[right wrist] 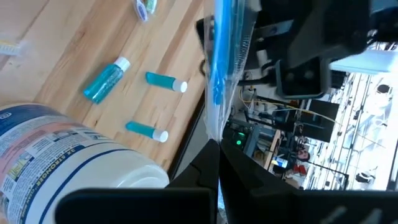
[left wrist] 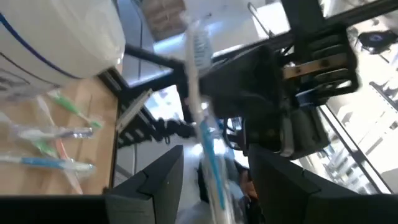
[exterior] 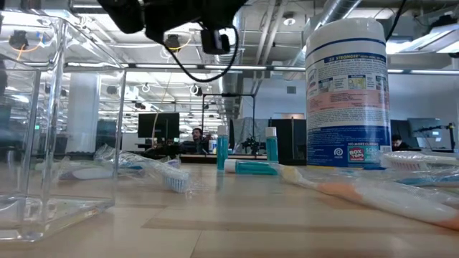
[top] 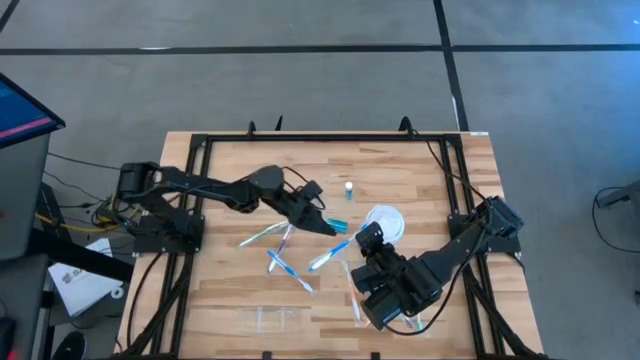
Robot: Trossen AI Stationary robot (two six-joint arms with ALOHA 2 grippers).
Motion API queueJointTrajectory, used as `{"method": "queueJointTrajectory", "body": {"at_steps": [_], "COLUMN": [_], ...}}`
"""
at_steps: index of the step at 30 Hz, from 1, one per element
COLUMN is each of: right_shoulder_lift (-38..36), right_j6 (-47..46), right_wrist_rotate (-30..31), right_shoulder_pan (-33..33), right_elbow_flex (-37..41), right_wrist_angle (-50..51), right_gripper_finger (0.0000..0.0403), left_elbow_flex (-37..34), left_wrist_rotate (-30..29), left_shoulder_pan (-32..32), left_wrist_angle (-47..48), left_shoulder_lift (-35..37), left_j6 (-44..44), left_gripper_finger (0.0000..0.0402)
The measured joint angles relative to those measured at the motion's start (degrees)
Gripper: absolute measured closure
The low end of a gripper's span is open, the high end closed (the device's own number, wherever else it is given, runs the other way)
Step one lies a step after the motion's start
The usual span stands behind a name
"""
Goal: Pick & Place toothbrushing station
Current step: Put the right blue toothbrush into the transparent organizer
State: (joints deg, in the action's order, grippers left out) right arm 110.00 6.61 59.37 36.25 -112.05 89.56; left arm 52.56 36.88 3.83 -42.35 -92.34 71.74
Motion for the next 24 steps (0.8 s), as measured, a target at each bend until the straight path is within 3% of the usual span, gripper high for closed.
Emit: {"method": "queueJointTrajectory", "body": {"at_steps": [9,24], "right_shoulder_lift": [0.0,0.0], "right_j6": [0.0,0.0], "right_wrist_rotate": [0.5,0.7], "right_shoulder_pan": [0.2,0.1], "right_elbow_flex": [0.0,0.0], "right_wrist_angle": [0.4,0.4], "right_gripper_finger": [0.0403,0.0403], "left_elbow_flex": [7.4,10.7], "left_wrist_rotate": [3.3,6.1], "left_shoulder_pan": [-0.1,-0.6], "left_wrist_angle": [0.0,-0.3], "left_shoulder_lift": [-6.4,-11.7], "left_j6": [1.1,3.7], "left_gripper_finger": [0.0225,0.0225]}}
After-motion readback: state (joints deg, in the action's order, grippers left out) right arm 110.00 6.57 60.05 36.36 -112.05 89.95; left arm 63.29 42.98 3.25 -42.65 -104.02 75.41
